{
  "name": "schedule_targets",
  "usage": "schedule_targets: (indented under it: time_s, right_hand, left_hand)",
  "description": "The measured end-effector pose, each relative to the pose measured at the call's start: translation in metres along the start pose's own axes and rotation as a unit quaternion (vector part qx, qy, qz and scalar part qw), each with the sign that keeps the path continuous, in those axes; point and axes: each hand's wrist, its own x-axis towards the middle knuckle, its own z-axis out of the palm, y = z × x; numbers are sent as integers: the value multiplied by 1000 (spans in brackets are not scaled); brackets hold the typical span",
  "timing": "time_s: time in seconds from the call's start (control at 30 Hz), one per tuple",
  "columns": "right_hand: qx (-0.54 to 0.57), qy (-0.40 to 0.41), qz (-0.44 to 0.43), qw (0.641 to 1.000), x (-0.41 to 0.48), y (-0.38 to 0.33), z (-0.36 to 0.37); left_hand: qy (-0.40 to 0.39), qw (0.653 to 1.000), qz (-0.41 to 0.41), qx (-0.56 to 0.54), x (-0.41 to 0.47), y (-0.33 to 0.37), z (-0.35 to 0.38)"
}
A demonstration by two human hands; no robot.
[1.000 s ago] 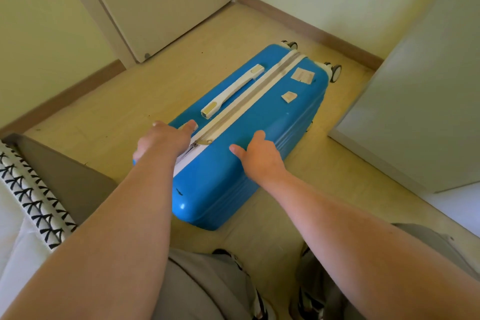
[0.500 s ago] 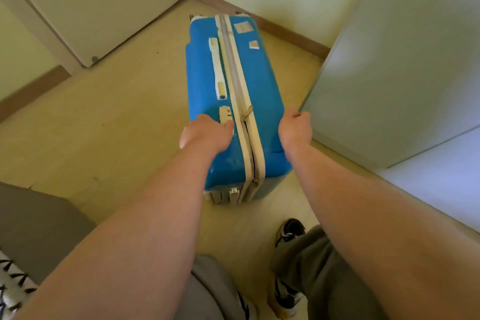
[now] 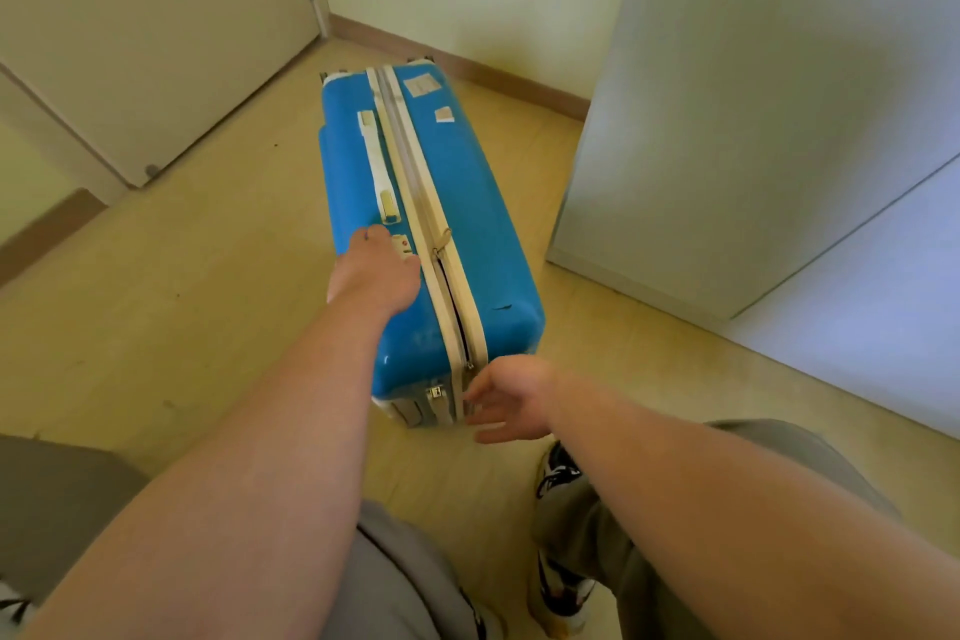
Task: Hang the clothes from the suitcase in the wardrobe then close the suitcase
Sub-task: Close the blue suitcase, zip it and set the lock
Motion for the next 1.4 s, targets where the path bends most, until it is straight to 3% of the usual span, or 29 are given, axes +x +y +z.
schedule_targets:
  time_s: [0.13, 0.33, 0.57, 0.67, 0.77, 1.0, 1.1, 1.23, 1.4]
  right_hand:
    - [96, 15, -91, 991, 10, 21, 19]
    - [-63, 83, -185, 977, 9, 28, 27]
    - [-3, 74, -101, 992, -7, 25, 37]
    - [-22, 78, -138, 987, -13, 5, 37]
    - [8, 95, -110, 989, -23, -18, 39]
    - [-19, 41, -201, 979, -22, -62, 56]
    - [-59, 65, -184, 979, -20, -94, 59]
    - [10, 67, -155, 986, -12, -130, 62]
    - [-36, 100, -209, 972, -6, -141, 60]
  left_hand:
    - [-34, 999, 26, -17, -6, -5, 5]
    - [-29, 999, 22, -21, -9, -7, 3]
    - [-40, 999, -2, -24, -10, -9, 4]
    - [-41, 999, 15, 2, -10, -9, -1]
    - [-31, 999, 33, 1, -11, -10, 0]
    - [16, 1000, 23, 1, -4, -17, -6]
    - [11, 999, 32, 14, -6, -19, -3]
    - [33, 998, 44, 24, -11, -14, 6]
    - [44, 997, 60, 25, -13, -16, 11]
